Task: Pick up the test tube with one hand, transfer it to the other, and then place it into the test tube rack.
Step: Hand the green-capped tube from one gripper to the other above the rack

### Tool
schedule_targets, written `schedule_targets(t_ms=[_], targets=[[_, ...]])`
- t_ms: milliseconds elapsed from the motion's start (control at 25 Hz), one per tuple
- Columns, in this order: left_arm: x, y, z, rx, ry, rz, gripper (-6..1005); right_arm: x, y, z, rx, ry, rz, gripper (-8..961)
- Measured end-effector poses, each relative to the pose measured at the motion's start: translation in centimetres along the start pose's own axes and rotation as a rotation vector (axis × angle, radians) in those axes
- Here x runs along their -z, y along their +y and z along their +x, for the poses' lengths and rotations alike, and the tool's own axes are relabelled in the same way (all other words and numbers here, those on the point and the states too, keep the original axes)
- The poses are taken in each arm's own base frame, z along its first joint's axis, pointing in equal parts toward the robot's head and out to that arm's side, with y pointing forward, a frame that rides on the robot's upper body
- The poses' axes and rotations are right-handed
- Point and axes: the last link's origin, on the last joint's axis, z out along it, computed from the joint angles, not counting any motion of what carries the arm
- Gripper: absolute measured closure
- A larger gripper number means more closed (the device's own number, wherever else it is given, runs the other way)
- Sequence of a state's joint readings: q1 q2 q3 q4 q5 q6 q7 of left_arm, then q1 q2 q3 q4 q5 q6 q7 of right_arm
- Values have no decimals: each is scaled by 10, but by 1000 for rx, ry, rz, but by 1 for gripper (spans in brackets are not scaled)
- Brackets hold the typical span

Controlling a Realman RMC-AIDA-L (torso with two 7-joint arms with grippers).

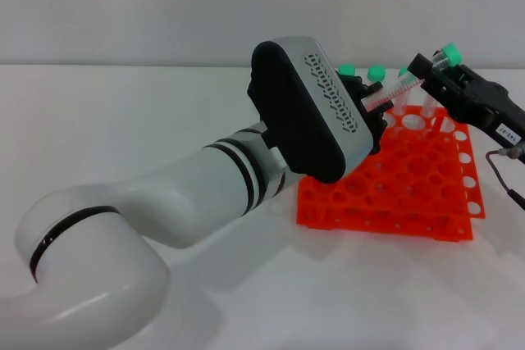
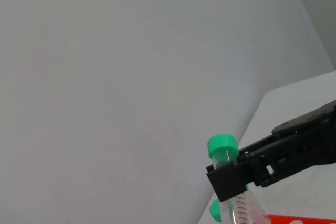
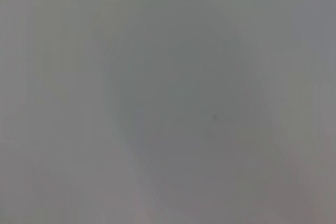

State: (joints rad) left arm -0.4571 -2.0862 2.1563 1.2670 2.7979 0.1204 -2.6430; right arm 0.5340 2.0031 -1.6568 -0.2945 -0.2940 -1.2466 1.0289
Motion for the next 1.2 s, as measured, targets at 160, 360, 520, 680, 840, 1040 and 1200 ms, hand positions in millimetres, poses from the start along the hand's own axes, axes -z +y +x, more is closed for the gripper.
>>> schedule_targets(t_ms=[160, 360, 520, 680, 840, 1040, 1200], targets=[[0, -1, 1, 0, 7, 4, 810, 0, 0, 1, 1, 6, 0, 418], [0, -1, 1, -2, 6, 5, 811, 0, 0, 1, -1, 2, 0, 521], [0, -1, 0, -2, 6, 6, 811, 1, 0, 0, 0, -1, -1, 561], [0, -1, 0, -3, 6, 7, 811, 2, 0, 0, 0, -5, 2, 586], [0, -2, 0, -1, 9, 9, 811, 3, 0, 0, 4, -6, 2, 589], [0, -2, 0, -1, 24, 20, 811, 4, 1, 0, 4, -12, -6, 592], [1, -2, -1, 1, 26, 22, 811, 6, 2, 0, 6, -14, -10, 597]])
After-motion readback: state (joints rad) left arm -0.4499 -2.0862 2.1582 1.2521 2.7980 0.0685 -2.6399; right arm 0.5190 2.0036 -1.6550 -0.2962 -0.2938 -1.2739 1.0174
